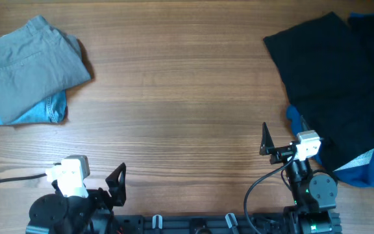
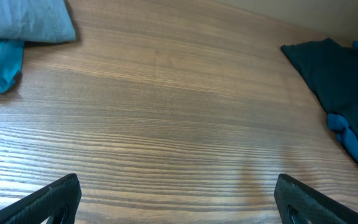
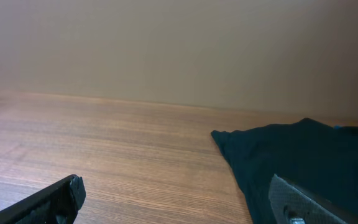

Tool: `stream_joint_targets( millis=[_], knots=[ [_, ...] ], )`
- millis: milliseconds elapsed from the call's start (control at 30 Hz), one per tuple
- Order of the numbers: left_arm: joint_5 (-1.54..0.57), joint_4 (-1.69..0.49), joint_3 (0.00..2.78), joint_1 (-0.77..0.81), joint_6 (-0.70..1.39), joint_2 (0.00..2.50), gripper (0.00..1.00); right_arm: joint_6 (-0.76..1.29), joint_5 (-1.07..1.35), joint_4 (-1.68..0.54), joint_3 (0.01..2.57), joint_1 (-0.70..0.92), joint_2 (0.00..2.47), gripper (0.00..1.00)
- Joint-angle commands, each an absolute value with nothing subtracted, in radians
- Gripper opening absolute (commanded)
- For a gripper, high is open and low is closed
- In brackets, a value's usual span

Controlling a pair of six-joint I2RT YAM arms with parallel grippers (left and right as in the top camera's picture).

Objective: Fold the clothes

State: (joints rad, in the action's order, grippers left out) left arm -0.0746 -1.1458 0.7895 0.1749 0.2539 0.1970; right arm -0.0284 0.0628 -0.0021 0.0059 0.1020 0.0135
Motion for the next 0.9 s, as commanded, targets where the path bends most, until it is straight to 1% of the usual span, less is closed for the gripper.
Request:
stream_joint_targets(
  millis=[0,700,767,867],
  knots=[
    [-0.066,-1.143,0.783,0.174,0.267,0.19,1.0,-0.046,0.067,0.002,0.005,0.103,0.004,1.0],
    [-0.065,-1.143,0.783,0.17,0.266,0.187,1.0,-0.046,0.067,0.002,0.005,0.103,0.004,1.0],
    [-0.054,-1.127,0.767,0.106,0.266,0.179,1.0,-0.046,0.067,0.002,0.005,0.103,0.004,1.0],
    [-0.055,-1.042,0.675,0.027,0.266,0.121,1.0,-0.046,0.067,0.002,0.005,0.103,0.004,1.0]
  ],
)
